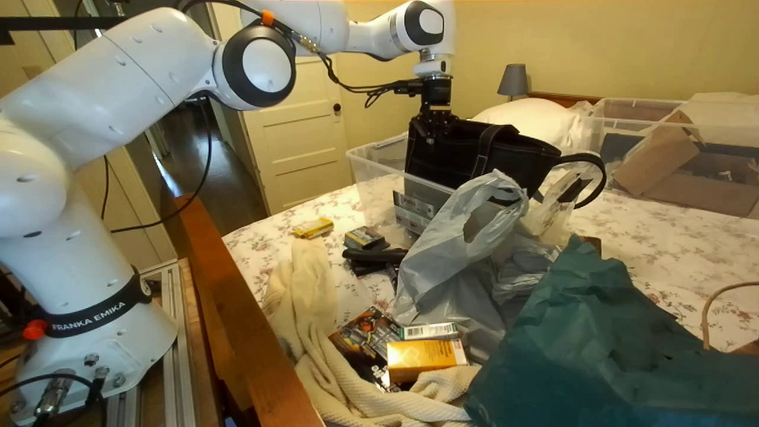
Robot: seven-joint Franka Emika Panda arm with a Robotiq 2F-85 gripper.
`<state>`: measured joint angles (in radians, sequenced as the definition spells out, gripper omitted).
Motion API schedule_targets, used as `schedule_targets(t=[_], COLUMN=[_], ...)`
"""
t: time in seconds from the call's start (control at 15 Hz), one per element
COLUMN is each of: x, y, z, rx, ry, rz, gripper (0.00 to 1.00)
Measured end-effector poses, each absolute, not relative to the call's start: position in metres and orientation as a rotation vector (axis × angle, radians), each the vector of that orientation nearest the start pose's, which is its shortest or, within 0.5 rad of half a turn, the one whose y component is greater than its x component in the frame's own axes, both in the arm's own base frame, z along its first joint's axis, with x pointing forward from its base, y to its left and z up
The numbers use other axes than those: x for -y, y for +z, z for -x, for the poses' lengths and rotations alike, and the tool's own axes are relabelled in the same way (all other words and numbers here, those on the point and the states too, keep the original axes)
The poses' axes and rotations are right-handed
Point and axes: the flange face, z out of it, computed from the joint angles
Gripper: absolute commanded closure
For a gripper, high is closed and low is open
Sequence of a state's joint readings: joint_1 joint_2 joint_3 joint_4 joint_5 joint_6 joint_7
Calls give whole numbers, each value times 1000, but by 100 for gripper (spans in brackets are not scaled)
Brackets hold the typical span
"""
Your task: Pick up the yellow plastic from the bed and put it in the bag
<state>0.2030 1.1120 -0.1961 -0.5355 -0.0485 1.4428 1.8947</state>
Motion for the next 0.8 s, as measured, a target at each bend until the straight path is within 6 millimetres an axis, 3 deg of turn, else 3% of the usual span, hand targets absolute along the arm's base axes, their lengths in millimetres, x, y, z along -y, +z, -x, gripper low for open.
schedule_targets(t=[0.8], x=[-83], y=[337], z=[-769], rx=[-2685], ry=[-165], rz=[2135], gripper=[99])
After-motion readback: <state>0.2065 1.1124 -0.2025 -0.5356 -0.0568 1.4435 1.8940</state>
